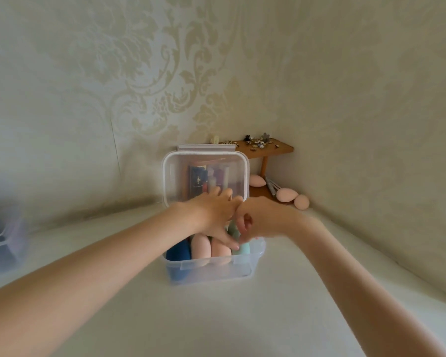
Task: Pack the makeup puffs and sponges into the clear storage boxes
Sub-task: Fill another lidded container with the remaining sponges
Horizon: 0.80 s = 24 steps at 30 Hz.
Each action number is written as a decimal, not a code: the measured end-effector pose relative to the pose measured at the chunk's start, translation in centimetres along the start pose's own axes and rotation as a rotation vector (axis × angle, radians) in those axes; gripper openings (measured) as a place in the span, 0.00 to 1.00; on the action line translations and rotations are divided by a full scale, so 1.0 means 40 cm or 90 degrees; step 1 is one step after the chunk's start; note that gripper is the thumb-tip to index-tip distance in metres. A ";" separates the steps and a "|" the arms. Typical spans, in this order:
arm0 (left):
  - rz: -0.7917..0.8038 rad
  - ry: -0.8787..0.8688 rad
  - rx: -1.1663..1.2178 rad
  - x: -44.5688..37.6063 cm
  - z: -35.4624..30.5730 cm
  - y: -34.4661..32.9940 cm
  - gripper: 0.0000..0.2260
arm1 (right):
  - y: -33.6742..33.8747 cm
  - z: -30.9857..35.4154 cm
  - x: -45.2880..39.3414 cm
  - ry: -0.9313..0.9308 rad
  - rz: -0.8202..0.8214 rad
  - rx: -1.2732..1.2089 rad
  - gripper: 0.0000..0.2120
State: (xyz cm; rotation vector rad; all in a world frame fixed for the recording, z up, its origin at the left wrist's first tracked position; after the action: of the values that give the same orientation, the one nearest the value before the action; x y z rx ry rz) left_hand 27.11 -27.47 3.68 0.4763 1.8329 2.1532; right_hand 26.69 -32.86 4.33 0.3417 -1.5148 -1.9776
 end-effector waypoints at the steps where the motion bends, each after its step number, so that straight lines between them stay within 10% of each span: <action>1: -0.006 -0.005 0.000 -0.003 0.003 -0.001 0.33 | 0.026 -0.029 -0.004 -0.020 -0.022 -0.070 0.08; 8: -0.062 -0.032 -0.012 -0.016 0.009 -0.005 0.29 | 0.117 -0.363 -0.080 -0.357 -0.292 0.128 0.16; 15: -0.079 -0.031 0.016 -0.011 0.019 -0.012 0.29 | 0.126 -0.384 -0.108 -0.272 -0.405 0.293 0.14; 21: -0.004 0.013 0.184 0.008 0.039 -0.003 0.28 | 0.242 -0.264 0.015 -0.155 -0.652 -0.415 0.08; 24: -0.029 0.028 0.263 0.056 0.077 0.021 0.23 | 0.221 -0.149 0.043 0.010 -0.560 -0.716 0.11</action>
State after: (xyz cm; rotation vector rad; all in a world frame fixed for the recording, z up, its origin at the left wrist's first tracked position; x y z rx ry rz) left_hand 26.39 -23.91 5.10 0.4669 2.2971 1.7659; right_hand 31.36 -39.89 11.04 0.5508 0.0219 -3.0885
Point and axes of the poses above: each hand's wrist, its own x-axis away from the middle knuckle, its own y-axis out of the back of the hand, z = x × y, the point moved 8 cm from there along -x, towards the middle knuckle, and after that the axes turned 1 degree about -z, right-handed, at the moved point
